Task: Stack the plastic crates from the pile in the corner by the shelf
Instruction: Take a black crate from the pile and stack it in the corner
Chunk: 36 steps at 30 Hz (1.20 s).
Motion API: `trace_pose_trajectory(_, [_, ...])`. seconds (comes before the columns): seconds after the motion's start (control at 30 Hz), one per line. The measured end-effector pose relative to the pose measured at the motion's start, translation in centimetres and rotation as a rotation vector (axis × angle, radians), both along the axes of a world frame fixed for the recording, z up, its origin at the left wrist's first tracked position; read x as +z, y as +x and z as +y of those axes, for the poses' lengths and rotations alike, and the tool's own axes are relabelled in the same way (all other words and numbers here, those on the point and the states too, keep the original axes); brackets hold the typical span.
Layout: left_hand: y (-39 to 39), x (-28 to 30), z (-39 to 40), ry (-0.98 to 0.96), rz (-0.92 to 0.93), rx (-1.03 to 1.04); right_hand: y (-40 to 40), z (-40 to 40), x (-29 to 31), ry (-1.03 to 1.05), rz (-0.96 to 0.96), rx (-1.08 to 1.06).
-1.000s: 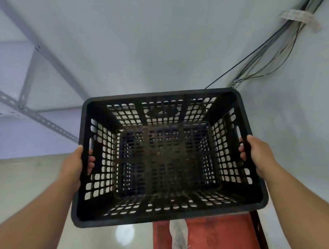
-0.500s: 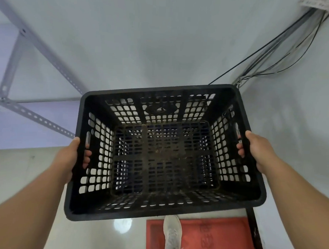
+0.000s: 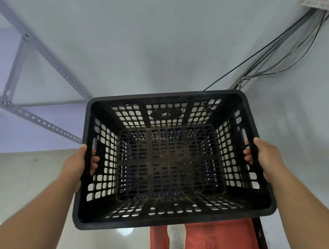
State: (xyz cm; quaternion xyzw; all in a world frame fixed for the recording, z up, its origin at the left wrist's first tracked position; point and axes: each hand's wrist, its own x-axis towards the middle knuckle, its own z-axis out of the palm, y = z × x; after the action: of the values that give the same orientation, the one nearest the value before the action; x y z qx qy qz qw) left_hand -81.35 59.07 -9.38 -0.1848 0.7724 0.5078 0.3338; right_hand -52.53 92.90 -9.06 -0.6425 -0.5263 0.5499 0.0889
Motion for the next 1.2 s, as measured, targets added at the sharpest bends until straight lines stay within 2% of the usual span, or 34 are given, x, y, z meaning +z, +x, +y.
trace_pose_trajectory(0.13, [0.7, -0.6, 0.7, 0.036, -0.017, 0.009, -0.3, 1.3, 0.3, 0.036, -0.028, -0.008])
trace_pose_trajectory(0.43, [-0.7, -0.2, -1.0, -0.049, 0.033, -0.035, 0.1, -1.4, -0.2, -0.043, -0.039, 0.008])
trace_pose_trajectory(0.67, [-0.5, -0.2, -1.2, -0.045, 0.078, -0.003, -0.6, -2.2, -0.7, 0.022, -0.037, -0.056])
trace_pose_trajectory(1.0, [0.0, -0.3, -0.3, -0.095, 0.160, -0.048, -0.5, -1.5, -0.5, 0.023, -0.076, 0.030])
trace_pose_trajectory(1.2, [-0.5, -1.2, -0.7, -0.151, 0.197, -0.078, -0.4, -1.2, -0.8, 0.037, -0.067, 0.002])
